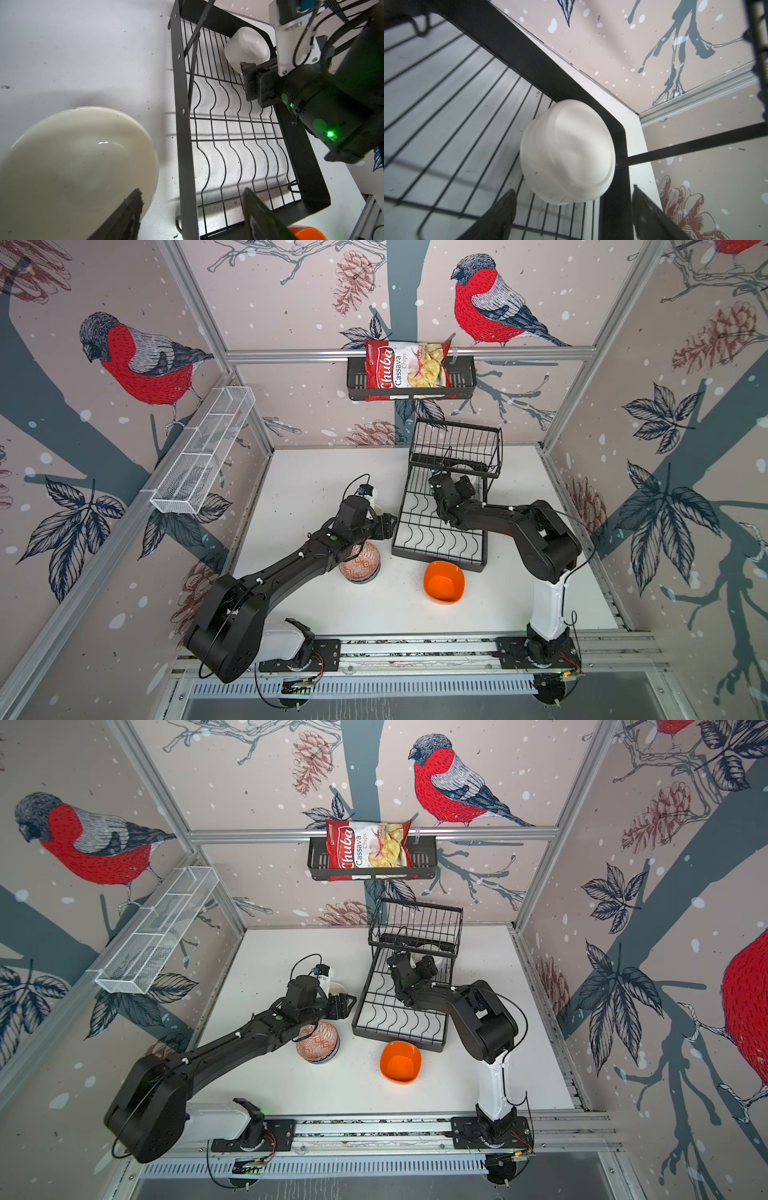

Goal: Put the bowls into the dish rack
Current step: 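Open the right gripper and release the white bowl in the rack, then withdraw right gripper from rack while left gripper reaches toward orange bowl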

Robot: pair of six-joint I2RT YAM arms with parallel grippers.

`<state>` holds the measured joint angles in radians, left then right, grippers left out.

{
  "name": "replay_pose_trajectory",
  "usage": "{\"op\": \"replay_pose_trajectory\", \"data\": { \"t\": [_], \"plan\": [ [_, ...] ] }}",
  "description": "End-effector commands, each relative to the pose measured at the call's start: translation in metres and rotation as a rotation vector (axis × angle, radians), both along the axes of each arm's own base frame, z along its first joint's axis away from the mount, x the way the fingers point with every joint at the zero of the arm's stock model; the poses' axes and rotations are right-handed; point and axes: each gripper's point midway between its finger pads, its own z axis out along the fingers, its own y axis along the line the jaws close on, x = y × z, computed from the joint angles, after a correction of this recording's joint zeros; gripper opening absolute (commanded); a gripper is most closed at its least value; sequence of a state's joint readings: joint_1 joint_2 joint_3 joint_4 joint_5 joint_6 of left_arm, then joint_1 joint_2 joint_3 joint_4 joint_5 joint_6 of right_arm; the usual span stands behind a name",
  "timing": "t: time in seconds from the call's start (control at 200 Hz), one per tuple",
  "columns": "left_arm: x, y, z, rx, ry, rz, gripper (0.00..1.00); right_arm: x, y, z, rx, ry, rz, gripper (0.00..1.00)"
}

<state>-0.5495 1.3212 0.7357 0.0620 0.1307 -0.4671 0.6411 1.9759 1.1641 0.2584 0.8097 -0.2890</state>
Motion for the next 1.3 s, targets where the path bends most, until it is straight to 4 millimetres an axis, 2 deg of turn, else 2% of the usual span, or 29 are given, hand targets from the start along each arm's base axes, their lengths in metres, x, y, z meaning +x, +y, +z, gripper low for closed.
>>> {"op": "replay_pose_trajectory", "data": {
  "t": [0.0, 0.3, 0.485, 0.755, 1.041, 1.296],
  "plan": [
    [0.002, 0.0, 0.004, 0.0, -0.009, -0.001, 0.76, -0.011, 0.016, 0.0, 0.066, 0.023, 0.048, 0.86],
    [0.0, -0.004, 0.0, 0.026, 0.028, -0.033, 0.76, -0.047, 0.053, 0.01, 0.219, 0.077, 0.147, 0.86],
    [-0.002, -0.005, -0.002, 0.033, 0.054, -0.05, 0.76, -0.075, 0.067, 0.019, 0.385, 0.136, 0.188, 0.86],
    [-0.015, -0.006, 0.005, 0.027, 0.09, -0.059, 0.76, -0.108, 0.061, 0.03, 0.528, 0.218, 0.155, 0.87],
    [-0.038, -0.017, 0.004, 0.113, 0.114, -0.085, 0.76, -0.136, 0.05, 0.024, 0.605, 0.293, 0.135, 0.87],
    [-0.069, -0.035, -0.003, 0.151, 0.201, -0.127, 0.76, -0.143, 0.025, 0.052, 0.661, 0.254, 0.059, 0.86]
  ]
}}
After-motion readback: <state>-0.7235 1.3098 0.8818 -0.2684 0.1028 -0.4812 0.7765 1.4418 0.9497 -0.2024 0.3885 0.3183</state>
